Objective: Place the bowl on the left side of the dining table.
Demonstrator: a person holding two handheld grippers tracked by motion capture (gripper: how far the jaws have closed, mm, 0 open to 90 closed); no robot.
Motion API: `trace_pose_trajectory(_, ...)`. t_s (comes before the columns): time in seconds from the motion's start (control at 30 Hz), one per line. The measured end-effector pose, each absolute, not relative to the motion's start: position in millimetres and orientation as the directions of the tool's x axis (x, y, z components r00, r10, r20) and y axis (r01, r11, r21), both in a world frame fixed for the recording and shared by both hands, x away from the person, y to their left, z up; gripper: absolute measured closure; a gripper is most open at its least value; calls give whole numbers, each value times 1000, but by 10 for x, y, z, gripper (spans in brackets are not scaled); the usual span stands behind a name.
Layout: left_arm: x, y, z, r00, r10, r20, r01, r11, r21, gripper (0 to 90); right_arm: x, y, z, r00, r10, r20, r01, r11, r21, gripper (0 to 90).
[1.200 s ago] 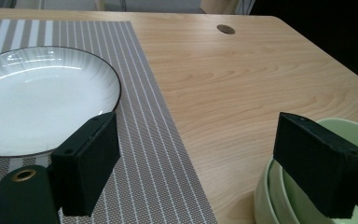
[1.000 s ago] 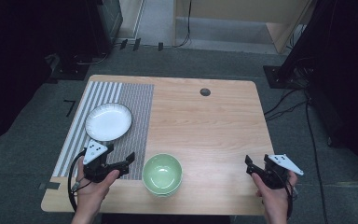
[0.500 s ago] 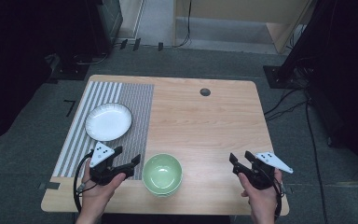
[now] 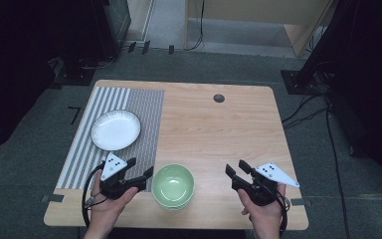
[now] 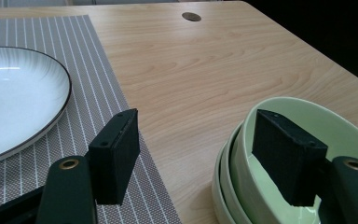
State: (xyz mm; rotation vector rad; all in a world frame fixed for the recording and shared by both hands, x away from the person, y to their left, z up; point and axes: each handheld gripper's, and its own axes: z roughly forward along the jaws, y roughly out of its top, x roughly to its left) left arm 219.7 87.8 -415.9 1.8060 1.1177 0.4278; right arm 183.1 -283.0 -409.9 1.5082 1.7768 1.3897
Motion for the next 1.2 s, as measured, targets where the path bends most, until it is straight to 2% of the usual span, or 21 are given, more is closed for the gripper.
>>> trace_pose_trajectory(0.43,2192,845,-4180,533,830,-167,511,-158,845,321,1822,-2542,-4126,-421,864,276,488,-40,872,536)
trace_pose_trajectory(0.83,2190,823,-4204,535,828,-171,519,-162,839,329,1820,-2375,-4114,-464,839,284,497,-19,867,570)
trace_pose_trajectory(1.0,2179,790,-4199,539,826,-165,516,-169,840,332,1889,-2287,-4052,-475,842,255,491,14,871,575)
trace_pose_trajectory(1.2,2169,754,-4206,541,825,-163,516,-173,839,332,1984,-2252,-4039,-506,817,277,500,17,866,596)
